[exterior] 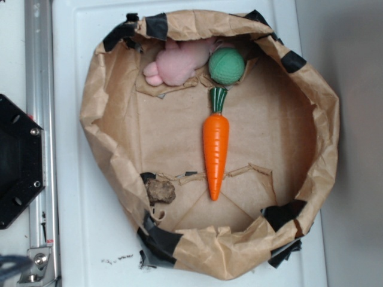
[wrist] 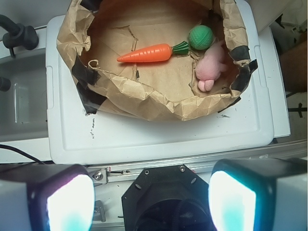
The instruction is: Grab the carrot.
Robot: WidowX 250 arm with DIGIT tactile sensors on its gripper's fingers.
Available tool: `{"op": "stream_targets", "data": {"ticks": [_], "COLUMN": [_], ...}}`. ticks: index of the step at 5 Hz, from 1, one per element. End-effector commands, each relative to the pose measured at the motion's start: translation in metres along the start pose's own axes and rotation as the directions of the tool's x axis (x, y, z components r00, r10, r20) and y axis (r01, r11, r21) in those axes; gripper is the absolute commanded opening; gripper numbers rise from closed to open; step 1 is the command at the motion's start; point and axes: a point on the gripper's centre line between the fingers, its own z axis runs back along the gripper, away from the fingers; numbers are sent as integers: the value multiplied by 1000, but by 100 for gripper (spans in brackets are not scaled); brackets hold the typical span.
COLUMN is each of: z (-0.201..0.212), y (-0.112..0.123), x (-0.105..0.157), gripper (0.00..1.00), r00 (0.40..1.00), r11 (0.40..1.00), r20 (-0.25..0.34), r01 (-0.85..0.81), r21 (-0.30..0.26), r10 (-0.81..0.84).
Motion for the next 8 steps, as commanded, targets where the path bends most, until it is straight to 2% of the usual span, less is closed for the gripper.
{"op": "stream_targets", "data": {"ticks": [1, 2, 3, 4, 5, 6, 7, 8], "z": [0, -36, -58, -76, -104, -127, -175, -210], "y": [0, 5, 3, 11, 19, 25, 28, 12], "x": [0, 45, 78, 112, 137, 149, 156, 149], "gripper": [100, 100, 100, 100, 100, 100, 100, 100], "r00": [1000, 997, 990, 938, 851, 804, 757, 739], "r11": [1000, 994, 988, 946, 860, 808, 757, 739], "r20": [0, 39, 66, 140, 130, 100, -23, -117], "r01": [0, -68, -129, -324, -511, -590, -654, -672], "r21": [0, 85, 89, 32, -18, -2, 10, -51], "r10": [0, 65, 124, 316, 509, 587, 654, 663]}}
